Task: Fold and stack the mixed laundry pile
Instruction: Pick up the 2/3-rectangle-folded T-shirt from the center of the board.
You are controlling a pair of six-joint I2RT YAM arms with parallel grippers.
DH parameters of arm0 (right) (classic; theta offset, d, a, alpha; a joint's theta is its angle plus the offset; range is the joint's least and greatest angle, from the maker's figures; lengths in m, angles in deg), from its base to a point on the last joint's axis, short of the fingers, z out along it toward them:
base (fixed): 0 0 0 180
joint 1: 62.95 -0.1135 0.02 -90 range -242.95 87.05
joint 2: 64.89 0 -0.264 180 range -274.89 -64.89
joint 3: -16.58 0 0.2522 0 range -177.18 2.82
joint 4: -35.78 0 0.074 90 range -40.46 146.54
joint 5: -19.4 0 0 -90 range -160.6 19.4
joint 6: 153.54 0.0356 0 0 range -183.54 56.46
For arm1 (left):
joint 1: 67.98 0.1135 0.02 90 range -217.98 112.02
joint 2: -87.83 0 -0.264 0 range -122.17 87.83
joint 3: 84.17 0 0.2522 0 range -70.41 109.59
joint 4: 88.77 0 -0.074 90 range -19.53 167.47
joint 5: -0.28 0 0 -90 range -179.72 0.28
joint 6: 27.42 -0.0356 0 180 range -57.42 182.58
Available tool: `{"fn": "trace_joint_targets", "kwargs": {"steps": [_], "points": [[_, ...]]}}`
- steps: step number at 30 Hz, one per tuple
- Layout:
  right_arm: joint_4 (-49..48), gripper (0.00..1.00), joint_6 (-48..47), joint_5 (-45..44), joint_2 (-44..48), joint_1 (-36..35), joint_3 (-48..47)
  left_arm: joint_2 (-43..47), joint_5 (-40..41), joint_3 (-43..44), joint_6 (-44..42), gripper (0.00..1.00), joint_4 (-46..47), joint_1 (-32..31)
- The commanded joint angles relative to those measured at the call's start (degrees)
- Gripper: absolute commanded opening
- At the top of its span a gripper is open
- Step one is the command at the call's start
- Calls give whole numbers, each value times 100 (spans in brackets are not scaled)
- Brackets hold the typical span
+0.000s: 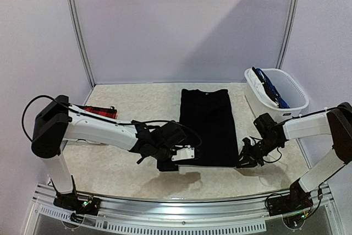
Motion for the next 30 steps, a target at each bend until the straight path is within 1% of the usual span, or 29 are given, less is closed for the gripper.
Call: {"fn": "trace_joint_targets", "kwargs": {"steps": [1,5,10,13,15,20,22,24,30], "points": [[-102,12,65,-285,-209,27,132,-217,-30,141,-329,64,107,-68],[-107,7,111,-306,-225,27,139,-281,98,62,-416,58,220,-30],[-111,0,156,-318,-248,27,150,-395,115,-41,-521,52,331,-15],[-84,0,153,-315,-298,31,106,-495,219,-69,-556,45,454,-15],[-30,0,143,-337,-327,27,61,-582,291,-70,-561,39,535,-15],[109,0,84,-381,-372,34,-52,-716,352,-66,-580,21,691,0],[177,0,57,-398,-378,33,-113,-752,359,-38,-593,12,677,9],[239,0,29,-404,-386,31,-166,-767,336,5,-574,1,619,11],[583,0,-120,-439,-328,27,-350,-599,261,35,-398,0,417,7]]}}
